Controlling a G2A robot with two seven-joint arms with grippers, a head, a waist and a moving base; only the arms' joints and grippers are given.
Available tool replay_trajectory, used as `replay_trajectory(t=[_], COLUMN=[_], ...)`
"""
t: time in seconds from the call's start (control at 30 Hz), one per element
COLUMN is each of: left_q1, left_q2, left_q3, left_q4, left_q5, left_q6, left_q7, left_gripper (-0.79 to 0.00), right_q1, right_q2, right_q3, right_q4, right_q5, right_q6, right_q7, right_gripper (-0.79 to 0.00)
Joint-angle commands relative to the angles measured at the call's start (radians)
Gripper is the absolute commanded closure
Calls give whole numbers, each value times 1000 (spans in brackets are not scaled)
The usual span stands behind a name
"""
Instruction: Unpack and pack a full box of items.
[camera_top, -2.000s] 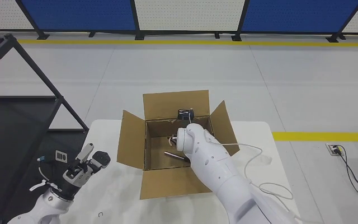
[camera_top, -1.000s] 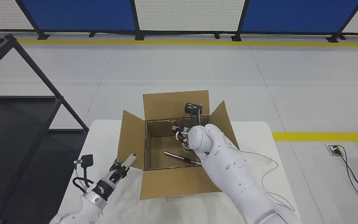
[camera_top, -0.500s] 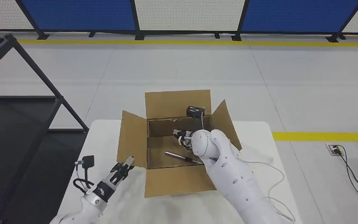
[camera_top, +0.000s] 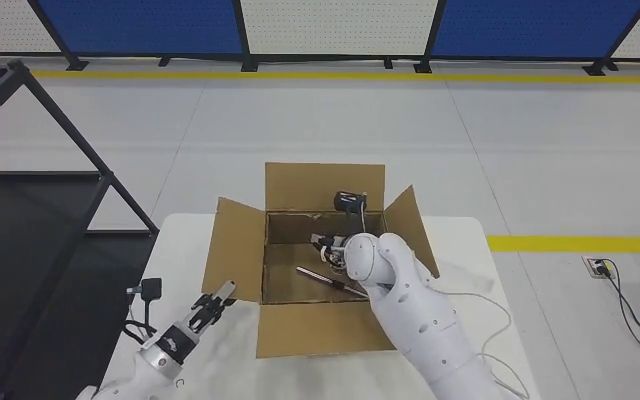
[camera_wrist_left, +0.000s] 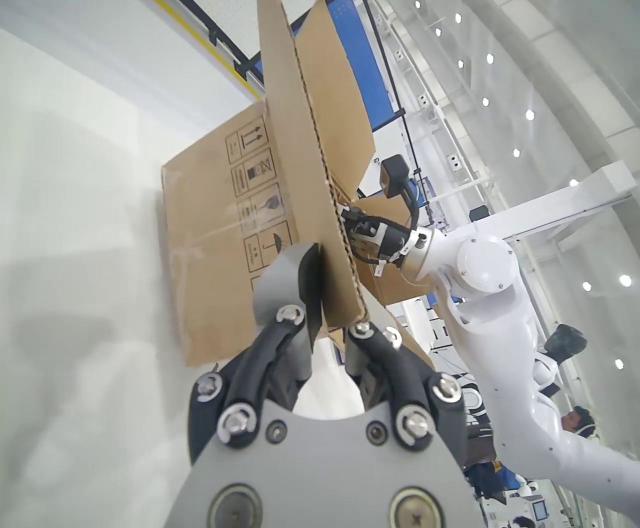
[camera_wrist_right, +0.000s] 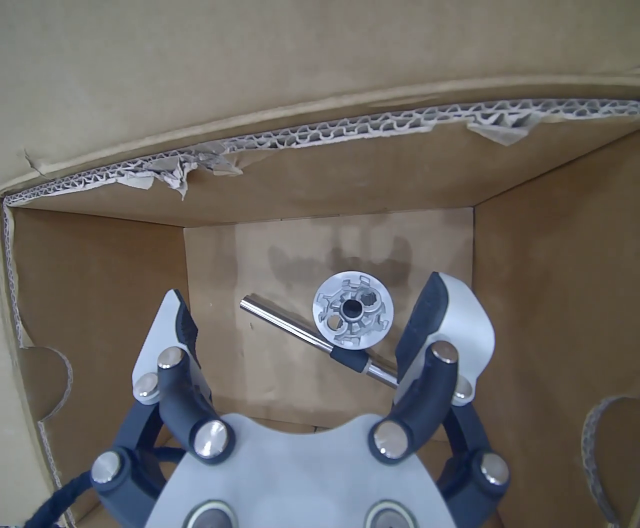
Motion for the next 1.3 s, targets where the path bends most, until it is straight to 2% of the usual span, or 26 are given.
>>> replay_trajectory(t=[0.0,0.6,1.17,1.23,1.27], left_q1=[2,4,-3,-3,-3], left_q2=[1,11,16,16,16], left_q3=[-7,-43,-51,-51,-50], left_q4=[4,35,49,49,49], left_q5=[-8,-55,-55,-54,-53], left_q6=[-3,-18,-15,-15,-15], left_q7=[-10,-86,-90,-87,-86], left_gripper=[0,0,0,-117,-148], right_q1=[3,110,188,196,199], right_q2=[0,-29,-76,-83,-86], right_q3=[-4,-102,-114,-116,-117], right_q4=[4,173,420,443,453], right_q5=[-10,-107,-6,3,8], right_q6=[-5,-67,-147,-149,-152], right_q7=[13,197,134,124,119], right_gripper=[-785,-785,-785,-785,-785])
